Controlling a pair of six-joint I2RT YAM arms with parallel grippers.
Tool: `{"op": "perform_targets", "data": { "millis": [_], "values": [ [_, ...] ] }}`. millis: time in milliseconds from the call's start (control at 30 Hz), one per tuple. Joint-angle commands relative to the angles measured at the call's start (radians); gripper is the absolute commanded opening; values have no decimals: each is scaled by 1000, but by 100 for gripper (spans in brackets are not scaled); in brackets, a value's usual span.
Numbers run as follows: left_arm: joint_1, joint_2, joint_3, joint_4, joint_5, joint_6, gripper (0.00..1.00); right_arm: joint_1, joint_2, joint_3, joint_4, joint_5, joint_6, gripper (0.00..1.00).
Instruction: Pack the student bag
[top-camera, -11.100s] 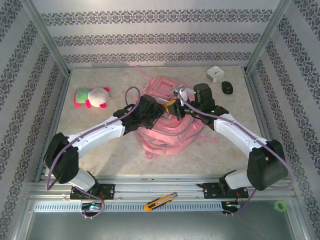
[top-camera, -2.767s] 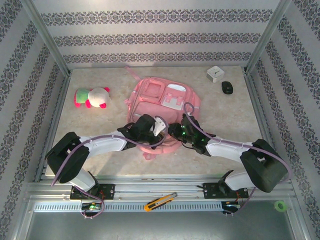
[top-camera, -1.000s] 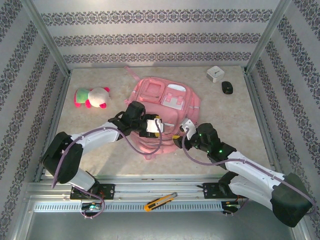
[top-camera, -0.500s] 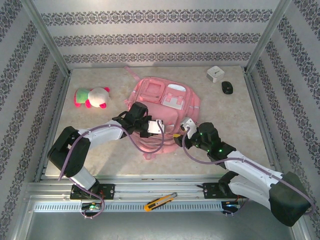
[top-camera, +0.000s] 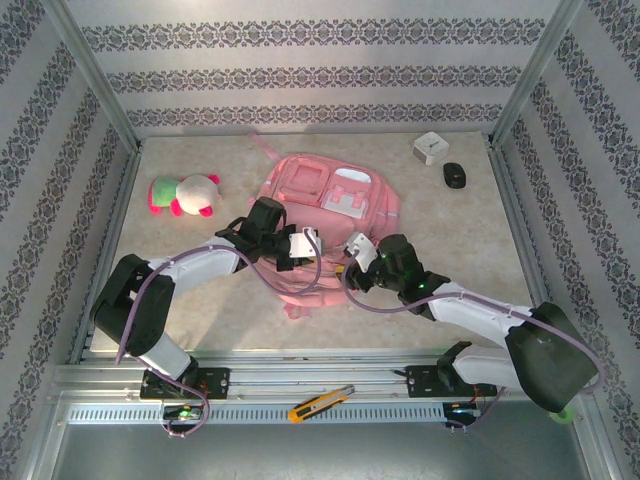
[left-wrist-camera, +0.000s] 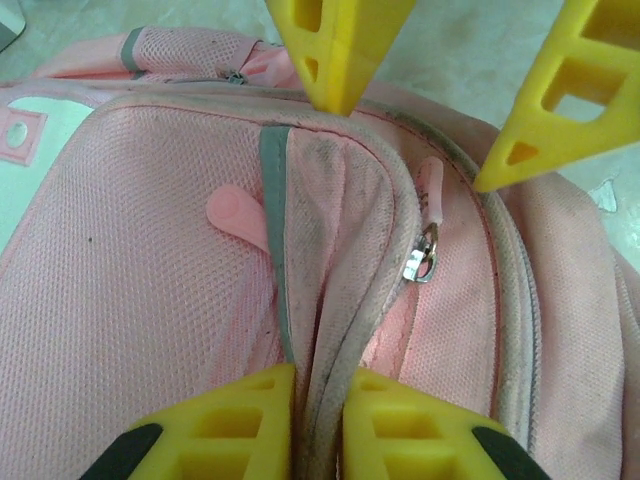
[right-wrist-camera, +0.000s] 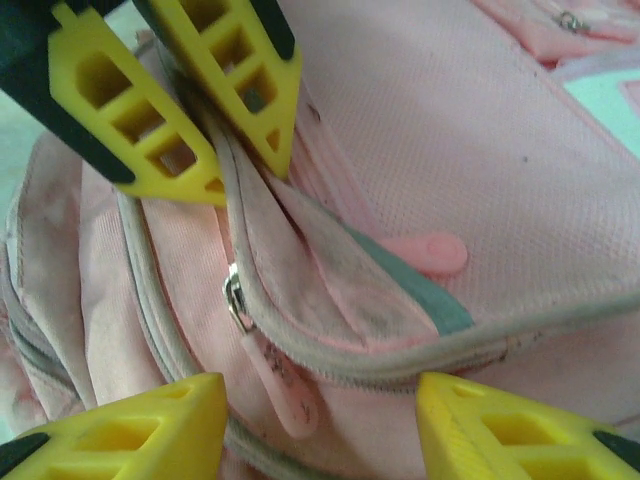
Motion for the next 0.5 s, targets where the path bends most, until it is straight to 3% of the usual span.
{"op": "perform_targets", "data": {
  "millis": [0,467],
  "values": [
    [24,-41,27,27,34,-79,17,7,25,38,59,-63,-16,51],
    [27,-34,49,105,28,-330,15,17,57,28,70,-72,69,48]
  ]
}}
